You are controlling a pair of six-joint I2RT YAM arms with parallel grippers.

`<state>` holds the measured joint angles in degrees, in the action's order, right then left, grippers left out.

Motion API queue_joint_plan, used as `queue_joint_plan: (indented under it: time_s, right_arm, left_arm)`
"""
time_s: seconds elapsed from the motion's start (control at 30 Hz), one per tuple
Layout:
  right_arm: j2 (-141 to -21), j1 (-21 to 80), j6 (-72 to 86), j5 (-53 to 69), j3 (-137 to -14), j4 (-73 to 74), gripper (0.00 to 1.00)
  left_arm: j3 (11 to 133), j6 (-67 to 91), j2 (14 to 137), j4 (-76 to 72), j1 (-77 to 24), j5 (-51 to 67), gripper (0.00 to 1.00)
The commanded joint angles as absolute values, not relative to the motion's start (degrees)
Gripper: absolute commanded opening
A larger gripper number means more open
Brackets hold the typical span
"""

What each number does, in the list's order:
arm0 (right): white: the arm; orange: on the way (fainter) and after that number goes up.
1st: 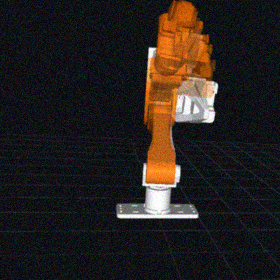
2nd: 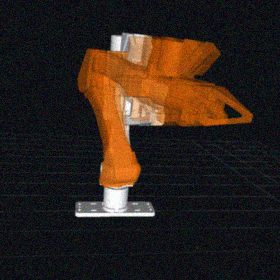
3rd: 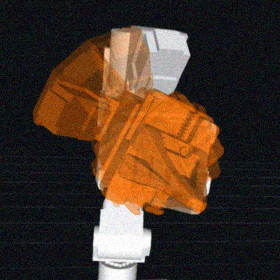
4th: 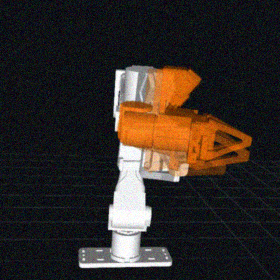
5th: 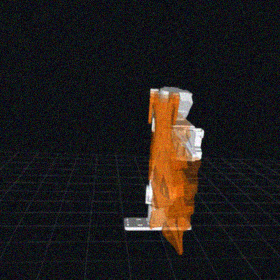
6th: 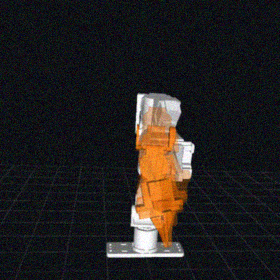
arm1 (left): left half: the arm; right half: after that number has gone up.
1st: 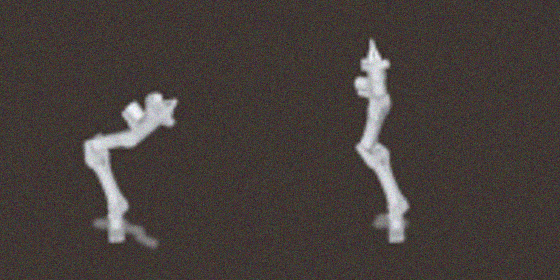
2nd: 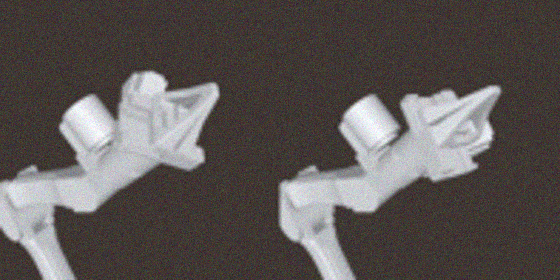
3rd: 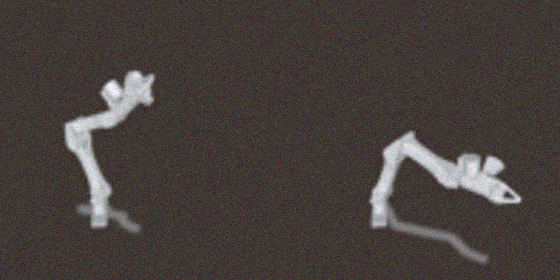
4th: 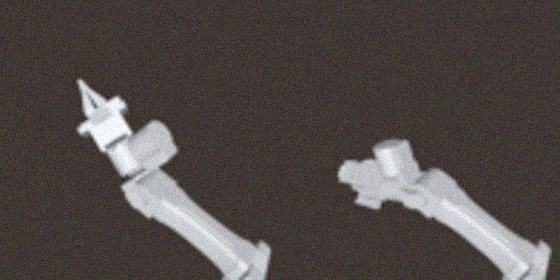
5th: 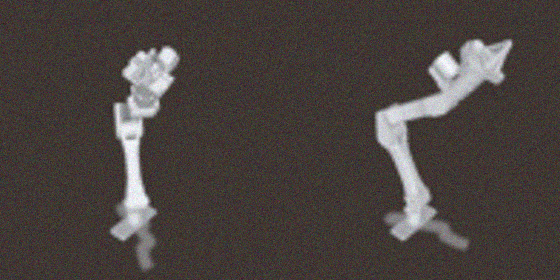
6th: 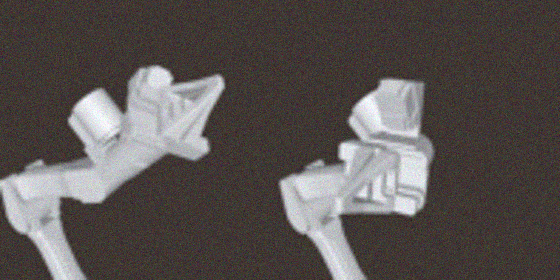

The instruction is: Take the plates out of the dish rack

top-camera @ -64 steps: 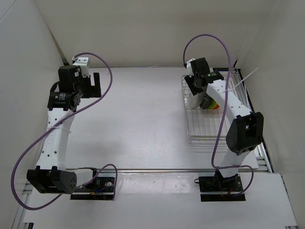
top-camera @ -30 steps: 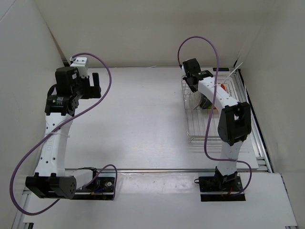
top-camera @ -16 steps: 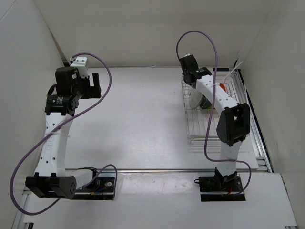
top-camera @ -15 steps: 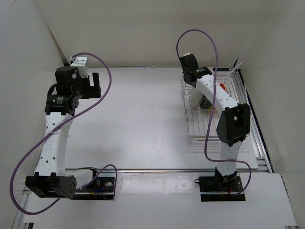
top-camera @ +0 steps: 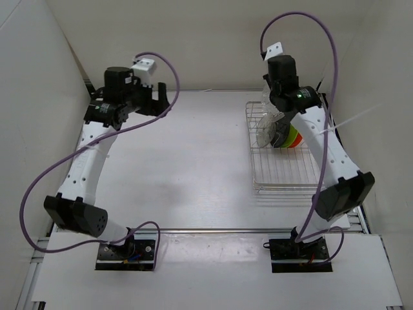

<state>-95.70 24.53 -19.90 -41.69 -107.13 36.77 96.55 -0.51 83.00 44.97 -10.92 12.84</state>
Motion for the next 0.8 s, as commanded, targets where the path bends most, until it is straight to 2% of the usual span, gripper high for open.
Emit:
queue_joint_plan:
  time_s: [0.0,0.1,0.2,0.23,0.37,0.77]
  right_arm:
    - [-90.9,24.4,-15.4,-28.6,-107.3,41.0,0.0]
    - [-87.5,23.3,-13.7,-11.9,-103.4,43.1,0.0]
    - [-85.5,22.0,-12.6,-2.7,-101.5,43.9,0.0]
    - [-85.5,21.4,-12.0,3.8,-101.5,44.7,0.0]
    - [-85.0,19.1,-11.5,14.1,-103.7,47.1,0.0]
    - [-86.2,18.5,-11.0,19.1,-105.5,47.1,0.0]
  left_arm:
    - [98.7,1.0,85.5,41.8,-16.5,22.3,1.0]
    - [98.1,2.2,88.1,36.7,-21.1,26.2,1.0]
    - [102.6,3.5,93.8,37.4,-24.4,29.9,1.0]
    - [104.5,4.0,94.8,36.8,-25.0,30.9,1.0]
    - [110.0,4.7,99.7,36.8,-28.0,31.6,1.0]
    - [114.7,7.1,104.5,37.5,-32.1,34.5,0.94]
